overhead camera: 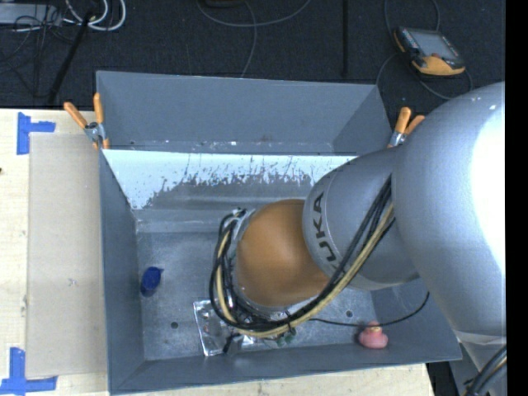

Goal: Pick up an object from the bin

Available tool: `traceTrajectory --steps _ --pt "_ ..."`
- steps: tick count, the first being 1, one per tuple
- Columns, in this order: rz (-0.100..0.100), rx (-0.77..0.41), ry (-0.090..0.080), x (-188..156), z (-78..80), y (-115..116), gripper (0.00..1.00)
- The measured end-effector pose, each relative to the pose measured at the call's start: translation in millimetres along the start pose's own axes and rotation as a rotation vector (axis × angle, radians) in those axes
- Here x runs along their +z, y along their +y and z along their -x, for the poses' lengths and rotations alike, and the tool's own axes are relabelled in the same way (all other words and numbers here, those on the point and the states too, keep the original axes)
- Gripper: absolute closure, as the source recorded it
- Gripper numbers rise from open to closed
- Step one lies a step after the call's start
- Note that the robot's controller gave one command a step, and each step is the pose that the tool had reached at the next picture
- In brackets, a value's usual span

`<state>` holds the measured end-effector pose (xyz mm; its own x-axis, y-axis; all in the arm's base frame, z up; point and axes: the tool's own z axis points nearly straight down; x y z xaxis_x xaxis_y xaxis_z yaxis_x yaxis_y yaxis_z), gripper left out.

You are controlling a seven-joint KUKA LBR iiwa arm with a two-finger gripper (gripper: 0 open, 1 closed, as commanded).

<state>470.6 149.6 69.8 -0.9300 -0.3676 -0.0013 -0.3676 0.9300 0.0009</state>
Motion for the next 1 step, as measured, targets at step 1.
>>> traceTrajectory --steps 1 --pt "-0.002 0.015 -0.009 -128.5 47.1 -11.9 1.00"
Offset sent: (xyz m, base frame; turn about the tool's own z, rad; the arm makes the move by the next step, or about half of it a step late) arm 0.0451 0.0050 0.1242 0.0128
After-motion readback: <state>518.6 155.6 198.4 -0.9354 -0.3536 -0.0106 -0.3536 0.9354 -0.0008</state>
